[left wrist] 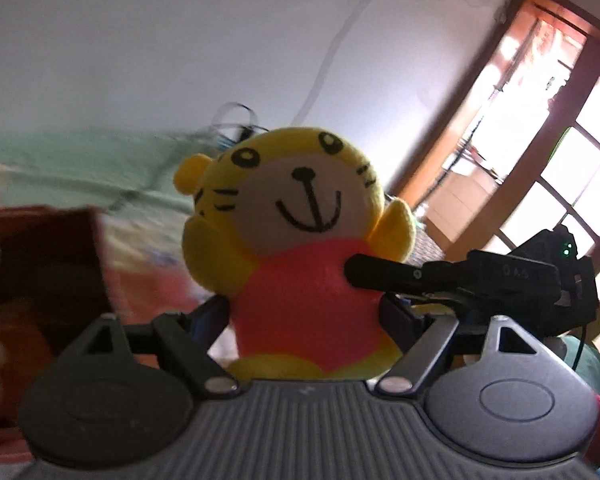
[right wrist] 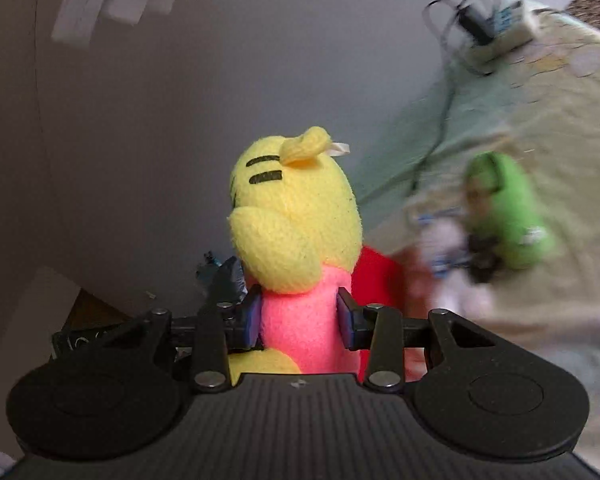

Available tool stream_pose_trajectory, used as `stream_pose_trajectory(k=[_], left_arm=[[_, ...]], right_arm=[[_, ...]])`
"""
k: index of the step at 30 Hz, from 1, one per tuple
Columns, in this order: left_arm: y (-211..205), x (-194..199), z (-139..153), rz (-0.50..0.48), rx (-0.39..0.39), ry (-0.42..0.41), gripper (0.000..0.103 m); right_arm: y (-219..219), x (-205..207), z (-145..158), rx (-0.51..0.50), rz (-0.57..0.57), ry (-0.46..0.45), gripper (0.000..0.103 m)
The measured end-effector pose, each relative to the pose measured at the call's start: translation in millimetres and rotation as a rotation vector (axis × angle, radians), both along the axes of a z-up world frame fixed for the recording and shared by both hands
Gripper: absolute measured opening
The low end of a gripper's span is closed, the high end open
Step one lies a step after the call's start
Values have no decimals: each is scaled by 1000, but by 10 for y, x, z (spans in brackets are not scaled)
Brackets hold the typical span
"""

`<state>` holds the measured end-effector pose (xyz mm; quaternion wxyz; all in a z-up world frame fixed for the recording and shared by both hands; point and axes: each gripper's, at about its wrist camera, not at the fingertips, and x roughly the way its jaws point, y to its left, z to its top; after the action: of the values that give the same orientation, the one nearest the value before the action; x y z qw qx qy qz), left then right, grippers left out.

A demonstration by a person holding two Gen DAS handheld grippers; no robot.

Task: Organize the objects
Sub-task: 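Carry the yellow tiger plush into the red box and open the right gripper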

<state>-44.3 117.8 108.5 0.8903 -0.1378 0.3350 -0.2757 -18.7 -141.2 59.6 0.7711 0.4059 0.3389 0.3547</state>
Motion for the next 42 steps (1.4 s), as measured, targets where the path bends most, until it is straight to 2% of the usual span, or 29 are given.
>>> stream_pose_trajectory(k=[5,11,16,20,23,32,37,42], left_arm=[[598,-18,-27,81,27,1,81],[1039,78,-249,131,85,51,84],[1231,166,-459,146,123,99,84],[1287,210,-610,140,207,116,80],[1302,187,-659,125,231,125,79],[1325,118,-667,96,248,105,79],[1300,162,-708,99,250,123,78],[1288,235,-726,109,267,126,78]], right_arm=[[631,120,16,-37,2,-1,40],[1155,141,18,-178,-54,-2,40],[1428,143,5,-310,-114,-5,40],[1689,127,11,-461,-119,-15,40],[1841,127,16,-559,-107,-22,40],[2015,350,-67,-681,-57,95,41],[2034,334,-64,-688,-63,57,49],[1918,205,31,-645,-126,-5,49]])
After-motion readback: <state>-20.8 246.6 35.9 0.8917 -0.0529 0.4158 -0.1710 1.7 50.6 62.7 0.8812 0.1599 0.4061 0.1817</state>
